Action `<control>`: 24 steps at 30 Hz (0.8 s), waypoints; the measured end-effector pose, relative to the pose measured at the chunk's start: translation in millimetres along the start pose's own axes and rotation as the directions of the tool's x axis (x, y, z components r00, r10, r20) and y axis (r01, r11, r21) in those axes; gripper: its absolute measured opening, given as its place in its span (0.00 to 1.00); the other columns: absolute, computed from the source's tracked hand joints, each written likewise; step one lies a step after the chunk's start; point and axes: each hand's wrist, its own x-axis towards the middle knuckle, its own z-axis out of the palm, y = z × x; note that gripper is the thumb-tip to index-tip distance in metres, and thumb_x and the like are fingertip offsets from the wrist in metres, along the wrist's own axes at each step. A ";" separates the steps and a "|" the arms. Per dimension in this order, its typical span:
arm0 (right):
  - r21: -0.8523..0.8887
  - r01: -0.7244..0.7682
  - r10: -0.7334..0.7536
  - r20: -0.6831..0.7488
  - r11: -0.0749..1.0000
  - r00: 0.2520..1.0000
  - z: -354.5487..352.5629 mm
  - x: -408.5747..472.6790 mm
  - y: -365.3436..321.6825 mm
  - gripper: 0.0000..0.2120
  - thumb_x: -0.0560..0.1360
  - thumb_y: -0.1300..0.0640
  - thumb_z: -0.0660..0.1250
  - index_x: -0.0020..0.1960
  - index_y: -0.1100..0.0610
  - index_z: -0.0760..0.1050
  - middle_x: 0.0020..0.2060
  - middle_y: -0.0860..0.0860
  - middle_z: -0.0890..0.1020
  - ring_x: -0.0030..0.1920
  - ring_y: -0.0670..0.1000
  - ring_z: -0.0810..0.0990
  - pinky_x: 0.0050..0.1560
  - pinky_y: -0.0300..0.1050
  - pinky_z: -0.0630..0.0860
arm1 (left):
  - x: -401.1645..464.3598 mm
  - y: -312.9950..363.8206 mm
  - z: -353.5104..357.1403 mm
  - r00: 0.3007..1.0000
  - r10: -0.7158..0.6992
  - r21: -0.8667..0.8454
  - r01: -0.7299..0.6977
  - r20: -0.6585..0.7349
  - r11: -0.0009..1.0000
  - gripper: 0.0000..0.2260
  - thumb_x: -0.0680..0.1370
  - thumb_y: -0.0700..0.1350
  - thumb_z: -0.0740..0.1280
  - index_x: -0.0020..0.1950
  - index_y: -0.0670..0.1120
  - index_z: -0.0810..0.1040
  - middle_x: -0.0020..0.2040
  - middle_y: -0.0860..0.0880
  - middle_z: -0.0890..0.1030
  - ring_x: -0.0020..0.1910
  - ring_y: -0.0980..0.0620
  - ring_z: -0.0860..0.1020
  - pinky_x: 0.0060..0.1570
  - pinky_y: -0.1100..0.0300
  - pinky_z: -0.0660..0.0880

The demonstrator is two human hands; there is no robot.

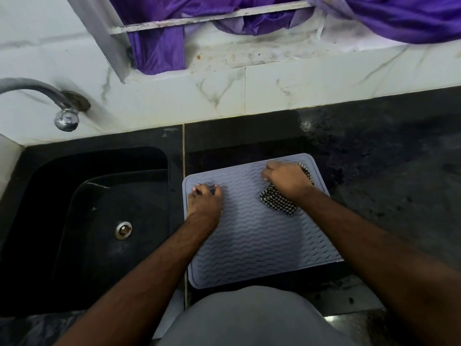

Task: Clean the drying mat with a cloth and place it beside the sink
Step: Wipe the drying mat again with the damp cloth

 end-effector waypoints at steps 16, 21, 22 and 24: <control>0.589 -0.343 0.503 -0.129 0.732 0.854 -53.4 -16.9 -10.1 0.05 0.77 0.55 0.64 0.44 0.53 0.70 0.44 0.50 0.74 0.39 0.50 0.75 0.40 0.50 0.73 | -9.9 -7.5 17.4 0.972 -0.024 -0.175 -0.018 -0.234 0.984 0.31 0.81 0.57 0.65 0.80 0.47 0.60 0.78 0.36 0.61 0.78 0.37 0.61 0.78 0.44 0.57; 0.687 -0.246 0.488 -0.180 0.684 0.854 -74.4 -24.8 -70.4 0.09 0.81 0.57 0.56 0.46 0.58 0.72 0.42 0.53 0.75 0.42 0.51 0.74 0.44 0.49 0.71 | -37.7 25.9 1.6 0.943 0.149 -0.862 -0.331 -0.296 0.385 0.31 0.78 0.61 0.68 0.78 0.50 0.67 0.70 0.53 0.73 0.67 0.53 0.75 0.65 0.65 0.71; 0.693 -0.228 0.482 -0.195 0.684 0.854 -77.5 -23.6 -86.3 0.10 0.82 0.57 0.55 0.45 0.58 0.72 0.41 0.53 0.75 0.41 0.50 0.74 0.44 0.49 0.71 | -46.9 33.3 -1.8 0.949 0.190 -0.935 -0.290 -0.252 0.206 0.31 0.77 0.63 0.67 0.77 0.51 0.68 0.69 0.55 0.75 0.67 0.55 0.76 0.66 0.62 0.71; 0.739 -0.210 0.507 -0.200 0.640 0.838 -82.2 -21.0 -111.2 0.13 0.82 0.57 0.56 0.42 0.59 0.73 0.36 0.53 0.75 0.37 0.50 0.73 0.41 0.50 0.70 | -59.6 37.2 -0.3 0.951 0.199 -0.972 -0.231 -0.235 -0.045 0.23 0.79 0.60 0.67 0.69 0.50 0.75 0.63 0.52 0.82 0.62 0.55 0.80 0.62 0.57 0.76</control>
